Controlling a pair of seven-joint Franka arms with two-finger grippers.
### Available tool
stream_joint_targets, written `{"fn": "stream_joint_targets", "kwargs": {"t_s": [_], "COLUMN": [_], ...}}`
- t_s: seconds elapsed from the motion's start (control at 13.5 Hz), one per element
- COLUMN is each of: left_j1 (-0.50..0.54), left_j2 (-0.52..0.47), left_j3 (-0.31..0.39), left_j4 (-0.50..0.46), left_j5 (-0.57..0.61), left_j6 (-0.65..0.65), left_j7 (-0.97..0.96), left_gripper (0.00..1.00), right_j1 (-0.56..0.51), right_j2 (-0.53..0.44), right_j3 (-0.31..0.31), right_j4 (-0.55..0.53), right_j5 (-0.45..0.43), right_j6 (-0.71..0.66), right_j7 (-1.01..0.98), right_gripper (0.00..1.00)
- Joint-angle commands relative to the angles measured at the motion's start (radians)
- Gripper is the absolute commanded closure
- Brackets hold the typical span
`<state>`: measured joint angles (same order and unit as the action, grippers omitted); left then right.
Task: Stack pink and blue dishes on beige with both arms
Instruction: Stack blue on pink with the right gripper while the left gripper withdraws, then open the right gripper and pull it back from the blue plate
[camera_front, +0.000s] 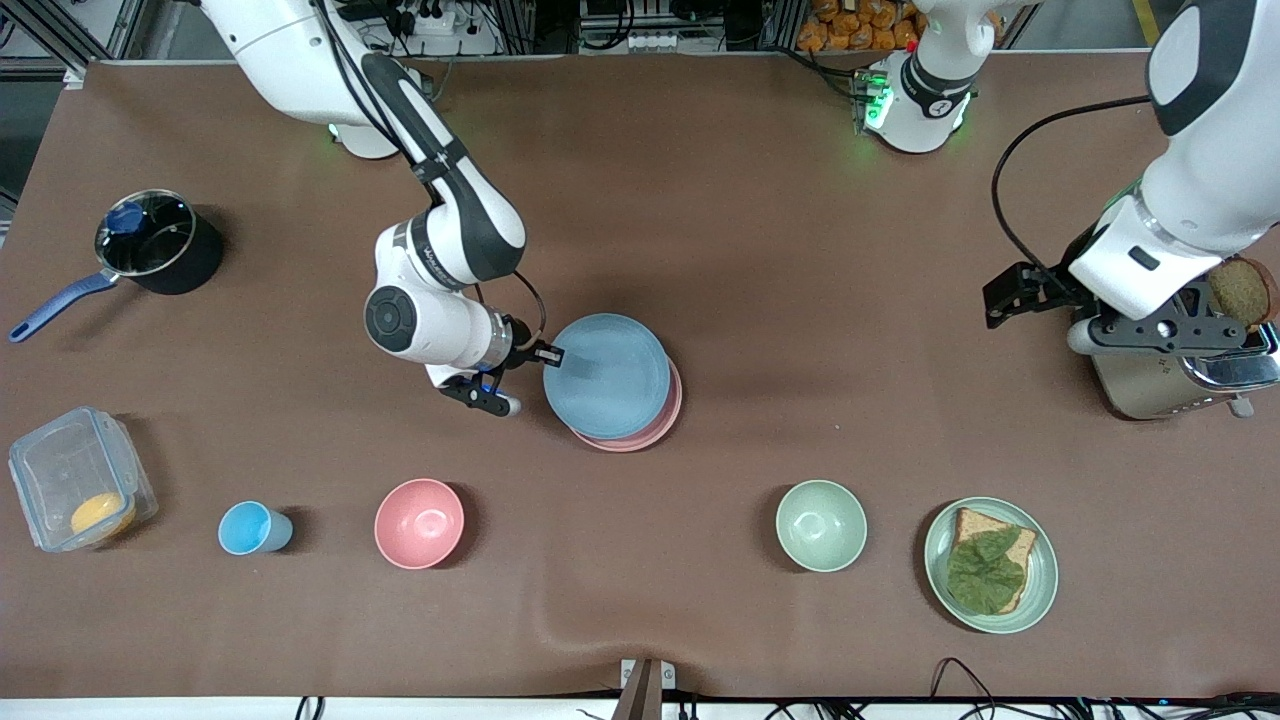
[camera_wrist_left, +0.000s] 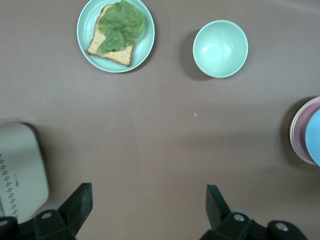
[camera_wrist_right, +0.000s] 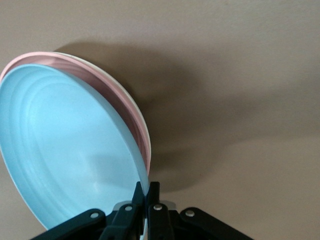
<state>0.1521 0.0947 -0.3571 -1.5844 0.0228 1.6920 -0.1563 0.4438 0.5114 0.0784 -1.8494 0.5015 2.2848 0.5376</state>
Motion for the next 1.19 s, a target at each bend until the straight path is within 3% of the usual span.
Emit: {"fn": "stream_joint_targets", "kwargs": {"t_s": [0.0, 0.15, 0.22, 0.3, 0.37, 0.52, 0.67, 0.89, 1.11], "left_j1": [0.004, -0.015, -0.051, -0.089, -0.1, -0.1, -0.1, -0.103, -0.103], "left_j2": [-0.075, -0.102, -0.118, -0.13, -0.135, -0.148, -0.161, -0.176, -0.194], "left_j3": [0.019, 0.049, 0.081, 0.122, 0.139, 0.139, 0.139, 0.141, 0.141], "left_j4": [-0.034, -0.037, -0.04, -0.043, -0.042, -0.042, -0.042, -0.043, -0.045], "left_j5": [0.013, 0.009, 0.008, 0.005, 0.005, 0.003, -0.009, -0.02, -0.04], "left_j6": [-0.046, -0.067, -0.074, -0.089, -0.095, -0.118, -0.12, -0.14, -0.158], "left_j7": [0.023, 0.018, 0.005, -0.023, -0.049, -0.06, -0.086, -0.118, -0.135], "left_gripper": [0.0, 0.0, 0.0, 0.0, 0.0, 0.0, 0.0, 0.0, 0.0], "right_j1": [0.022, 0.022, 0.021, 0.019, 0.019, -0.01, -0.089, -0.279, -0.417], "right_j2": [0.015, 0.021, 0.03, 0.033, 0.03, 0.004, -0.051, -0.119, -0.203], "right_j3": [-0.014, -0.014, -0.014, -0.014, -0.015, -0.019, -0.031, -0.034, -0.037], "right_j4": [0.005, 0.018, 0.031, 0.041, 0.041, 0.045, 0.055, 0.062, 0.062], "right_j5": [0.008, 0.008, 0.008, 0.008, 0.008, 0.005, -0.027, -0.118, -0.283], "right_j6": [0.03, 0.03, 0.025, 0.022, 0.021, -0.013, -0.141, -0.327, -0.442], "right_j7": [0.01, 0.01, 0.012, 0.016, 0.036, 0.039, 0.012, -0.218, -0.413], "right_gripper": [1.0, 1.0, 0.94, 0.3, 0.0, 0.0, 0.0, 0.0, 0.0]}}
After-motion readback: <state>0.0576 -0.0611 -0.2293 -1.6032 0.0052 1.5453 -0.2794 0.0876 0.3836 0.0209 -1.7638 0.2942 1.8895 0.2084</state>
